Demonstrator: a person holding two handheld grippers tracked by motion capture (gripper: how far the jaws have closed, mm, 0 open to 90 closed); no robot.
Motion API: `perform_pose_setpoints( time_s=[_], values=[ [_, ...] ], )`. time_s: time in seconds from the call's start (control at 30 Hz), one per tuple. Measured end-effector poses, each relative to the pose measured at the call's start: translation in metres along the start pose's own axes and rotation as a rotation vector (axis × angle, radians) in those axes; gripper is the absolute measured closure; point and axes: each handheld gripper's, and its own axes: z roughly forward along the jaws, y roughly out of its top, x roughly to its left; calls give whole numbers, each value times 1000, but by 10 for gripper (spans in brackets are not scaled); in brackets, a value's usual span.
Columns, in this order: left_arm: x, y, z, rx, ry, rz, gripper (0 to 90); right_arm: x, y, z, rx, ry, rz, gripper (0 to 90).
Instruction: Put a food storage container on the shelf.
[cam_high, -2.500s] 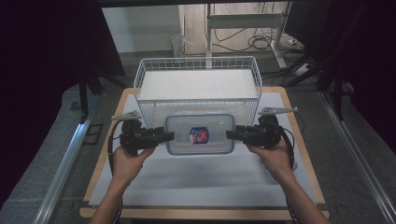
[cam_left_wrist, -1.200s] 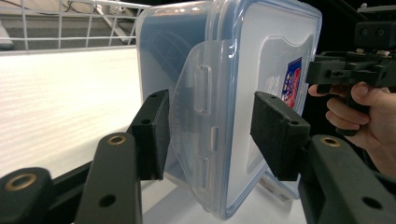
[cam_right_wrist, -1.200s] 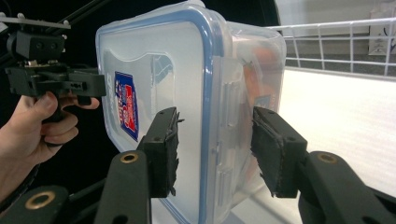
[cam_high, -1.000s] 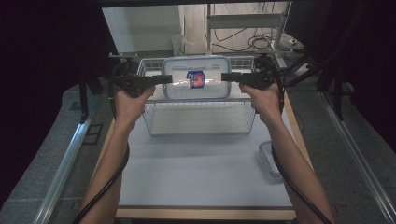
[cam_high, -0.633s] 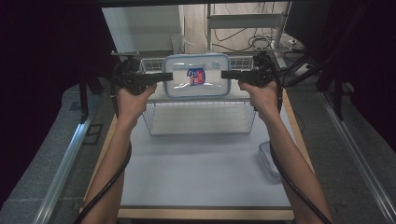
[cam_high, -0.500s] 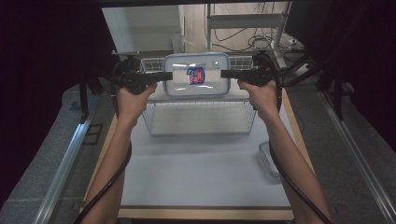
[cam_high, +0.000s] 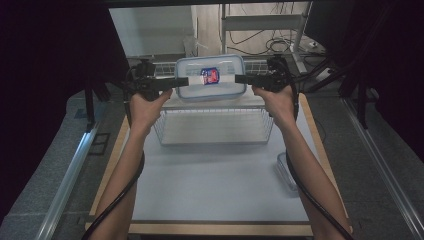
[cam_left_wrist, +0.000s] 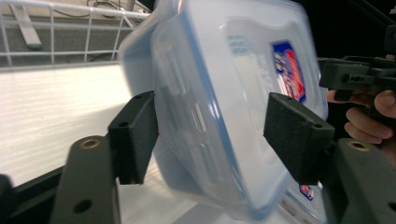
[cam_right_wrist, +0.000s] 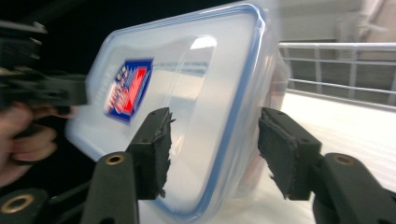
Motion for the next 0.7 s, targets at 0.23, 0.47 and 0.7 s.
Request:
perform_pose_setpoints(
  time_s=[0.23,0.47,0.7],
  values=[
    [8,2,2,-5,26,15,332,-5,-3,6,-15,-18,14,420],
    [-6,-8,-22,-97,35,148,409,1,-6,-6,-35,-37,-65,406],
    [-21,-35,-38,-79,24,276,747,7,-16,-20,-62,-21,-132,406]
  ],
)
